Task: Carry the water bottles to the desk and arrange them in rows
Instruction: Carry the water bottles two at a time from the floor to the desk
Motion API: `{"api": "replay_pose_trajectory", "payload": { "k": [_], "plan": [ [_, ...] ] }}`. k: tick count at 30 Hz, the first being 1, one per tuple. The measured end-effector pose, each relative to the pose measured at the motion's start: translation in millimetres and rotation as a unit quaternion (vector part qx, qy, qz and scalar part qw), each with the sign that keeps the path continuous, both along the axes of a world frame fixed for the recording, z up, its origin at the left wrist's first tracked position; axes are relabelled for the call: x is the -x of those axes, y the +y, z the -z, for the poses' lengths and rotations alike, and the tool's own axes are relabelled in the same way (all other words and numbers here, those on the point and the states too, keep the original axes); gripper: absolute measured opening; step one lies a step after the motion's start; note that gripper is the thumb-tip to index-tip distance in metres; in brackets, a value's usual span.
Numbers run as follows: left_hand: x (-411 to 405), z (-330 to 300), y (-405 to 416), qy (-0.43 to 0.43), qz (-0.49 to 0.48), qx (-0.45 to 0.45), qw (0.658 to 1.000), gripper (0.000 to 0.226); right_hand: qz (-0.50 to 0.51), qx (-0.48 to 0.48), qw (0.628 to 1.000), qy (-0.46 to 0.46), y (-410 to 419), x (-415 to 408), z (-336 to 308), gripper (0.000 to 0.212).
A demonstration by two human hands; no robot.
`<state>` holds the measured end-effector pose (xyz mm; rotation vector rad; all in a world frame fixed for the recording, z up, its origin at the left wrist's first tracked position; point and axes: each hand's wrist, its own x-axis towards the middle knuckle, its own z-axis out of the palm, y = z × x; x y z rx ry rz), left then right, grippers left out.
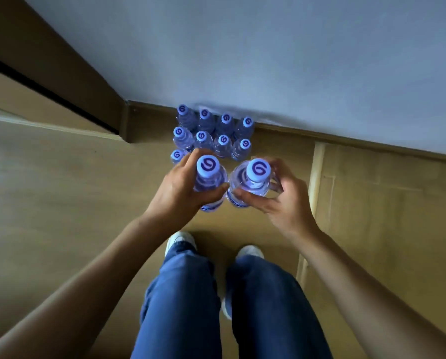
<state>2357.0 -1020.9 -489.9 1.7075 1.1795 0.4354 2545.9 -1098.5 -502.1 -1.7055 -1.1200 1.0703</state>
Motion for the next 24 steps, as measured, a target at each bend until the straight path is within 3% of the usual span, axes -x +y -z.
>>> {"api": "replay_pose_trajectory", "payload": {
  "k": [11,16,24],
  "plan": [
    [84.0,-330.5,-36.6,0.023,-0.142,-0.073,0.987,0.037,-0.157,-0.033,0.986,0.032,22.8,72.8,-319.6,0.05],
    [133.6,-409.9,-67.5,0.003,-0.244,-0.103,0.964,0.038,-0.255,-0.053,0.965,0.032,31.8,121.0,-401.8,0.047],
    [251.8,-476.3,-101.9,-0.021,-0.392,-0.151,0.907,0.035,-0.369,-0.082,0.924,0.049,50.9,252.2,-479.7,0.049]
  ]
}}
